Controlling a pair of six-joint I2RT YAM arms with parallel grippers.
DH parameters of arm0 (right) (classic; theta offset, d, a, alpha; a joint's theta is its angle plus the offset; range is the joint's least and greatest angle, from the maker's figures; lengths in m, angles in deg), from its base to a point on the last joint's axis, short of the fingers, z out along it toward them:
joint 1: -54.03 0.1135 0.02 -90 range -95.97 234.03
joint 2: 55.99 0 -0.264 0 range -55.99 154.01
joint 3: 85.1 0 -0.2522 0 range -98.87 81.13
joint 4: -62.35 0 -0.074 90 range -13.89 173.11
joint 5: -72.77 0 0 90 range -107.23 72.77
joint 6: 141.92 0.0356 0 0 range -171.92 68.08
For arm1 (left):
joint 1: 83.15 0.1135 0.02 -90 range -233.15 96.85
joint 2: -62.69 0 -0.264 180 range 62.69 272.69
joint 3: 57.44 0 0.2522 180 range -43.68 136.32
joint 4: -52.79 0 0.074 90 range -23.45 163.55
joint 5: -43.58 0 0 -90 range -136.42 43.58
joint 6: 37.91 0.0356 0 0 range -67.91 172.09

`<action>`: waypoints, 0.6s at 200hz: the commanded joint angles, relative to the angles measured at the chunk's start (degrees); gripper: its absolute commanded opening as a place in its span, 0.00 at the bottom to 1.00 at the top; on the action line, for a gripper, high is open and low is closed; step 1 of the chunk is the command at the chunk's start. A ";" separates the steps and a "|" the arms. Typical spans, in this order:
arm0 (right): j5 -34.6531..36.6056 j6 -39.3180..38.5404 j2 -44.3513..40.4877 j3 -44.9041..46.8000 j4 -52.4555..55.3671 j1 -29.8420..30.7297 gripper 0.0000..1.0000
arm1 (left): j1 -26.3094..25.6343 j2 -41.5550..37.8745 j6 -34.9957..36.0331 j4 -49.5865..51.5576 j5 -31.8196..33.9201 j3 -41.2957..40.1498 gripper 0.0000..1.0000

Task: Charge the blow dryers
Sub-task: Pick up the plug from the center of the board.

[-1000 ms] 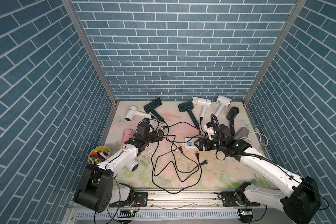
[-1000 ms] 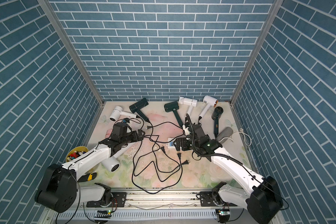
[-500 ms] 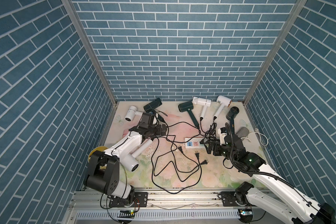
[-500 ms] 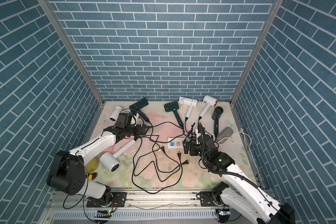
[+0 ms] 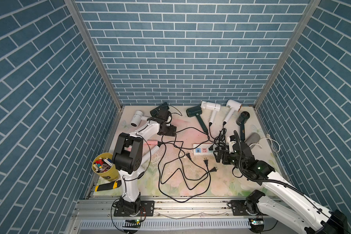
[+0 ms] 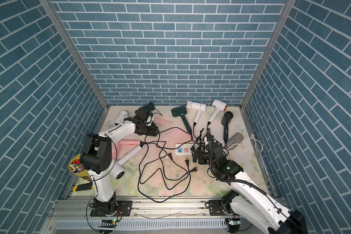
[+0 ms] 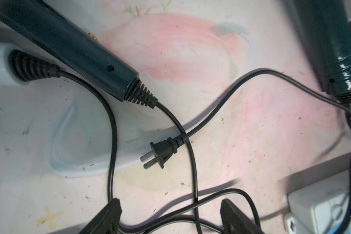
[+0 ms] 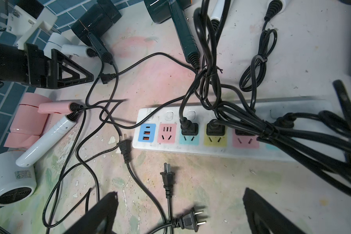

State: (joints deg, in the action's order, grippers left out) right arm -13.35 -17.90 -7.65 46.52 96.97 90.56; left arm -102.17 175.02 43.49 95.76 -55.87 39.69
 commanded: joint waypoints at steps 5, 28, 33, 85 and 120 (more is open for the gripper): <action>0.45 -1.80 1.38 0.56 -1.80 -0.24 0.99 | 0.30 3.47 2.35 4.03 0.62 3.68 0.84; -0.26 -2.28 3.42 0.15 -2.67 -0.26 0.99 | 0.31 6.52 3.14 4.48 -0.03 6.31 0.85; -0.39 -2.29 3.88 -0.04 -2.75 -0.24 0.99 | 0.31 7.19 3.35 4.71 -0.11 6.99 0.85; -1.33 -2.56 5.97 -0.94 -2.93 -0.26 0.99 | 1.94 12.14 4.01 5.55 -6.34 11.45 0.80; -1.99 -2.40 6.52 -1.31 -2.91 -0.26 0.99 | 2.84 15.49 4.76 6.41 -9.91 14.48 0.73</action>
State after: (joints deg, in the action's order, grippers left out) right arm -14.51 -19.39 -1.73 46.48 94.72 90.49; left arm -100.18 188.18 46.92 100.05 -62.30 51.60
